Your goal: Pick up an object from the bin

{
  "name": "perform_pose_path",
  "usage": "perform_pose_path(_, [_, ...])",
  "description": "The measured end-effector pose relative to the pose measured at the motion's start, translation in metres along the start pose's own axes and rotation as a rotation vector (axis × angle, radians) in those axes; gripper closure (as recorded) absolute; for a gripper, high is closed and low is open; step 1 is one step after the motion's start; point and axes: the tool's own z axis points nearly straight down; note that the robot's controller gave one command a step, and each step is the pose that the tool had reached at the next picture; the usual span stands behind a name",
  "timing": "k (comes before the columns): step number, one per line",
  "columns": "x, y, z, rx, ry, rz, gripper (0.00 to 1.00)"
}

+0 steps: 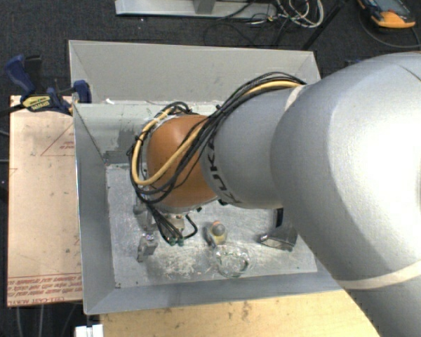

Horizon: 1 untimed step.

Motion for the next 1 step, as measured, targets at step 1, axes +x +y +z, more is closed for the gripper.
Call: perform_pose_path(1, [-0.0011, -0.0347, -0.0393, 0.006, 0.049, 0.015, 0.0])
